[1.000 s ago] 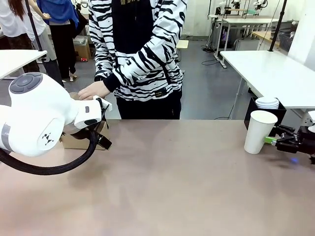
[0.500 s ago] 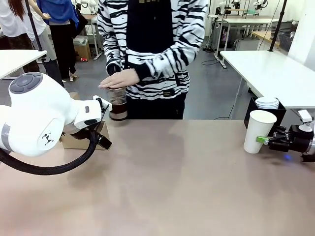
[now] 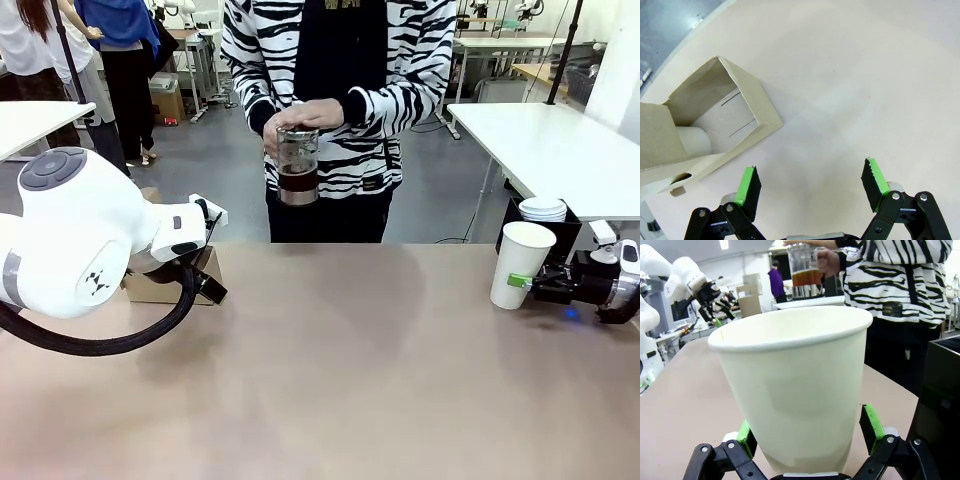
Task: Pour a drink into a cup and package it in a carrier.
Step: Pick up the 600 ml Paper Cup and place it in the middle top area of the table.
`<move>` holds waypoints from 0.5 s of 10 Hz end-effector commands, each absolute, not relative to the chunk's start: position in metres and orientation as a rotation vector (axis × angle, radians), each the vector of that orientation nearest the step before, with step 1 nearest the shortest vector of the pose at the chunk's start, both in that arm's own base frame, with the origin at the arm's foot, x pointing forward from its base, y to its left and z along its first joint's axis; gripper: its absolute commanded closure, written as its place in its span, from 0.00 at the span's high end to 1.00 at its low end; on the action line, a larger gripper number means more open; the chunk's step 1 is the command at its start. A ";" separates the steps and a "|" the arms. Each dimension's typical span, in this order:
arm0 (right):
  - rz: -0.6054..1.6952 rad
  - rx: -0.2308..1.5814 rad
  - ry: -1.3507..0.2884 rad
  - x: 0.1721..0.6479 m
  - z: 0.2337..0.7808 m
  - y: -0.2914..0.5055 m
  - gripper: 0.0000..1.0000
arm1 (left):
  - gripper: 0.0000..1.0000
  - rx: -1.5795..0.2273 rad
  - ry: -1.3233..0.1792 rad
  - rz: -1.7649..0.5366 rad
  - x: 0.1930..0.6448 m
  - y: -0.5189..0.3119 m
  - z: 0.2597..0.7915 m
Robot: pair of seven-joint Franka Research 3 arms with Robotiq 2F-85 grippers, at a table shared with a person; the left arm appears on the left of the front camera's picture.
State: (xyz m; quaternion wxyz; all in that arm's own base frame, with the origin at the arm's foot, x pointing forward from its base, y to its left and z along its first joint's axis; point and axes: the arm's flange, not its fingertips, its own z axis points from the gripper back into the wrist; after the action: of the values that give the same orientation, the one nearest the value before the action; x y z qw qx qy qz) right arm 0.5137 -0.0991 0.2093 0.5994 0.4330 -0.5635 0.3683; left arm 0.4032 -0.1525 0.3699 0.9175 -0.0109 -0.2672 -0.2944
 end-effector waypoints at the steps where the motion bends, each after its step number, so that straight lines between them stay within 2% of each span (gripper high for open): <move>1: 0.823 1.036 -1.300 0.524 0.211 -0.095 1.00 | 1.00 -0.025 -0.551 -0.604 0.403 -0.152 0.370; 4: 0.843 1.080 -1.275 0.529 0.208 -0.093 1.00 | 1.00 -0.025 -0.551 -0.604 0.403 -0.152 0.370; 5: 0.842 1.059 -1.296 0.525 0.207 -0.093 0.80 | 1.00 -0.025 -0.551 -0.604 0.403 -0.152 0.370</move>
State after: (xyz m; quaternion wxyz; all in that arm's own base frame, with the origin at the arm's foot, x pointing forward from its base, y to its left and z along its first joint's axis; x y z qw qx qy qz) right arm 0.5191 -0.0940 0.2062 0.5949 0.4476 -0.5581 0.3663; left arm 0.4032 -0.1526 0.3699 0.9175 -0.0109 -0.2672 -0.2944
